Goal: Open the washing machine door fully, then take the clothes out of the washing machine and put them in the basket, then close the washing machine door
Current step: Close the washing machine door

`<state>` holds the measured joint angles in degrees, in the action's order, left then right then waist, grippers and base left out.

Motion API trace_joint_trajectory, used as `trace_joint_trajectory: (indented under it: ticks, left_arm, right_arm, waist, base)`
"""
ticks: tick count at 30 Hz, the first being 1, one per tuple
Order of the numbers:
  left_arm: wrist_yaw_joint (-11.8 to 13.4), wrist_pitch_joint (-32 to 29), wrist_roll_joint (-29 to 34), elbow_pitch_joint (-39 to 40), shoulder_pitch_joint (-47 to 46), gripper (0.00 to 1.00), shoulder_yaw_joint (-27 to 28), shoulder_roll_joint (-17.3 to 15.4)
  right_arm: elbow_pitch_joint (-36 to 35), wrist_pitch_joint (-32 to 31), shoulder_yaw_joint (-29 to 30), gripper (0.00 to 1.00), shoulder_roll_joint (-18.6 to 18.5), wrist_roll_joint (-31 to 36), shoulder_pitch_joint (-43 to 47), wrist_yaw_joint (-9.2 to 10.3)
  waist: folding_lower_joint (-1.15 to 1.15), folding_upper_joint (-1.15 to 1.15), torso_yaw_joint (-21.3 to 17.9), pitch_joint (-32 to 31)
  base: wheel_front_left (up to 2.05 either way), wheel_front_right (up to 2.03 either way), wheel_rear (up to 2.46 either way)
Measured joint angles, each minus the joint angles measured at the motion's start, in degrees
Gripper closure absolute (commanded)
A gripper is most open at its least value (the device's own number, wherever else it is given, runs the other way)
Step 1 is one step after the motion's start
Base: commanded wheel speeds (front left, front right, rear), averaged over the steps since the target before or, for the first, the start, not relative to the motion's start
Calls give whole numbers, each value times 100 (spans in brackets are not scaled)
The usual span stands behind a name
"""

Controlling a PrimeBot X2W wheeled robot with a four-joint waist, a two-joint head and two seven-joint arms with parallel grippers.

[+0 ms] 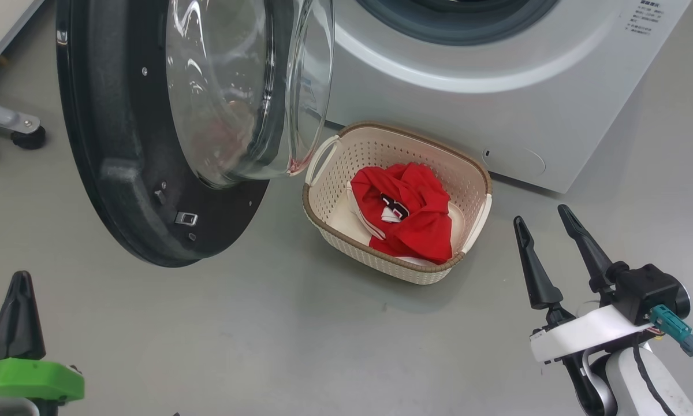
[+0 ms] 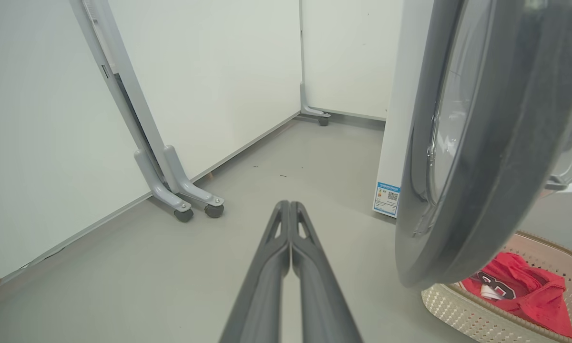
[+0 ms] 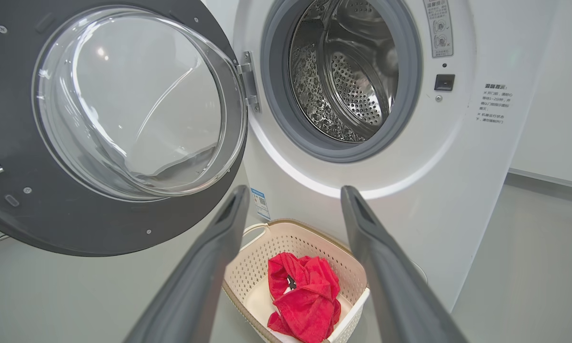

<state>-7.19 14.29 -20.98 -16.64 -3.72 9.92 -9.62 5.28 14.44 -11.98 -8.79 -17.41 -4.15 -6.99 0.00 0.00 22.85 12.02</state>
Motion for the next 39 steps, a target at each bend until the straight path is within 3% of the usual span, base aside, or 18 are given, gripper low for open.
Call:
trace_joint_trajectory:
  ticks: [10, 17, 23, 30, 39]
  left_arm:
    - [0, 14, -144, 257, -322, 100, -25, -100]
    - [0, -192, -735, 421, -678, 100, 71, -290]
    - [0, -891, -1937, 355, -1011, 100, 355, -151]
    - [19, -1837, -3368, 108, -1433, 100, 877, 292]
    - [623, -2947, -5050, -53, -2081, 100, 1590, 621]
  right_arm:
    - [1, 0, 4, 0, -1, 1, 0, 0]
    - [1, 0, 3, 0, -7, 1, -1, 0]
    - [1, 0, 0, 0, -13, 1, -2, 0]
    - [1, 0, -47, 0, -21, 8, -2, 0]
    - [2, 0, -116, 0, -23, 8, -3, 0]
  waist:
    - [0, 0, -10, 35]
    - [0, 0, -12, 49]
    - [0, 0, -32, 57]
    - [0, 0, -73, 67]
    - [0, 0, -154, 88]
  base:
    - [0, 0, 0]
    - [0, 0, 0]
    - [0, 0, 0]
    - [0, 0, 0]
    - [0, 0, 0]
